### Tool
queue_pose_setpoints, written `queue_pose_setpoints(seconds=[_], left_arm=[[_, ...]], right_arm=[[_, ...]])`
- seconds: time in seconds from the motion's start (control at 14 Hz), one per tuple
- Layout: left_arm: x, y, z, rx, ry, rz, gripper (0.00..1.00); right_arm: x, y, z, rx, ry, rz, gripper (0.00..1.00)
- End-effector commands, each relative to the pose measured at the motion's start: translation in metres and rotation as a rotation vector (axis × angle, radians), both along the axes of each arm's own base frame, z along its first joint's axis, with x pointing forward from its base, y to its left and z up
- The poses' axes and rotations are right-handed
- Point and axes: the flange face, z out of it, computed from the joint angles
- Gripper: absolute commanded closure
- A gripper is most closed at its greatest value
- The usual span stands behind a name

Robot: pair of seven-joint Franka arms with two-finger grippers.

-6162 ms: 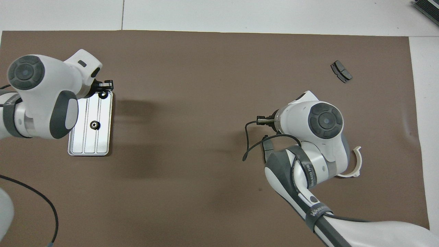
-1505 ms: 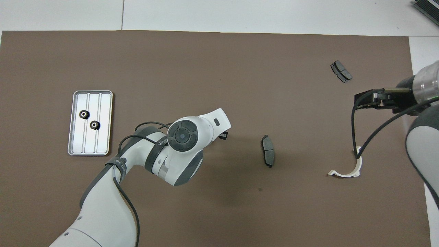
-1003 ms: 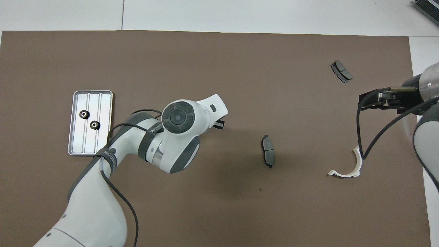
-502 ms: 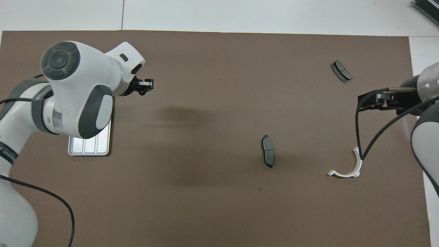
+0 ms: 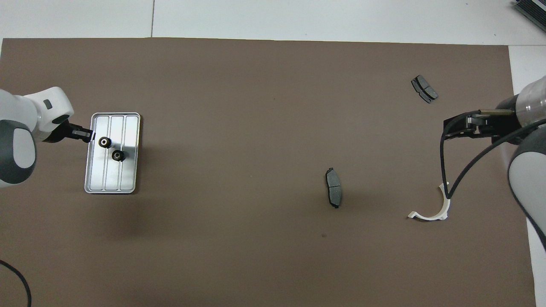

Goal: Pick bearing gear from pile to tray
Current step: 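Lower the gear onto the tray beside the first and open the left gripper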

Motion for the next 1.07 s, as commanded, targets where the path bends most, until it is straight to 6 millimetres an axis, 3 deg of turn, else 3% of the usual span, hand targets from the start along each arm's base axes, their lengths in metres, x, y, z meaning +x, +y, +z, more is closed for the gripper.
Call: queue_pose_setpoints(seconds=[0.0,0.14,0.29,0.36,0.43,0.5,0.72,0.86,1.0], left_arm=[[-0.047,-0.002,-0.018,0.014,-0.009,-0.056,1.00],[-0.066,-0.005,-0.030,0.013,0.018,-0.055,1.00],[-0.077,-0.007,-0.037,0.011,0.038,-0.057,0.90],[-0.078,-0.008,-0.038,0.011,0.041,-0.057,0.75],[-0.077,-0.009,-0.038,0.011,0.039,-0.061,0.35],[-0.074,-0.010,-0.035,0.012,0.032,-0.064,0.14],[-0.037,-0.025,-0.006,0.013,-0.023,-0.077,0.06],[-0.010,-0.031,0.030,-0.001,-0.027,0.003,0.06],[0.012,-0.048,0.076,-0.017,-0.008,0.083,0.05]], right_arm=[[-0.004,0.002,-0.001,-0.019,0.006,-0.011,0.00],[-0.005,0.003,-0.001,-0.018,0.008,-0.013,0.00],[-0.005,0.003,-0.001,-0.017,0.009,-0.014,0.00],[-0.005,0.003,-0.003,-0.017,0.014,-0.014,0.00],[-0.006,0.003,-0.002,-0.017,0.017,-0.015,0.00],[-0.006,0.003,-0.002,-0.017,0.015,-0.014,0.00],[-0.006,0.003,-0.002,-0.016,0.015,-0.013,0.00],[-0.006,0.003,-0.002,-0.017,0.014,-0.013,0.00],[-0.005,0.003,-0.002,-0.015,0.011,-0.011,0.00]])
